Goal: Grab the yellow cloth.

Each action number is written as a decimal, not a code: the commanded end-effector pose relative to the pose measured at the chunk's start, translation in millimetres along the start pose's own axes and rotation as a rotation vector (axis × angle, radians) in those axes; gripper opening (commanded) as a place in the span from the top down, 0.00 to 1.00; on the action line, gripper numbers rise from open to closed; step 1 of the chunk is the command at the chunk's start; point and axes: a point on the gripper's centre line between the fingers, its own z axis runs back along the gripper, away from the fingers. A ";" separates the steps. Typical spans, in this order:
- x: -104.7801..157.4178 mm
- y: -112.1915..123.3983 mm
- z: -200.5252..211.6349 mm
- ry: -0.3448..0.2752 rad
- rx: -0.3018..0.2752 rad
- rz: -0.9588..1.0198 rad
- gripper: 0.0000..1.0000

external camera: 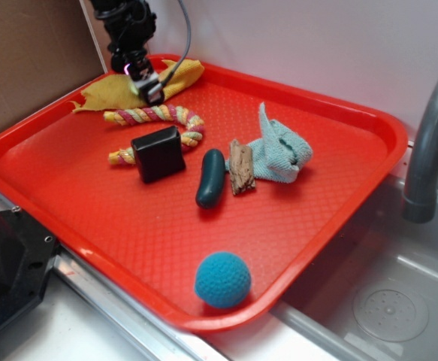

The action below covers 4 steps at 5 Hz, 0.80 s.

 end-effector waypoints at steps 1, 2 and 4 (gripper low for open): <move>22.1 -1.0 17.3 -0.053 0.040 -0.005 0.00; 27.6 5.2 6.7 -0.043 0.051 0.012 0.03; 30.3 13.0 1.1 -0.042 0.067 0.047 1.00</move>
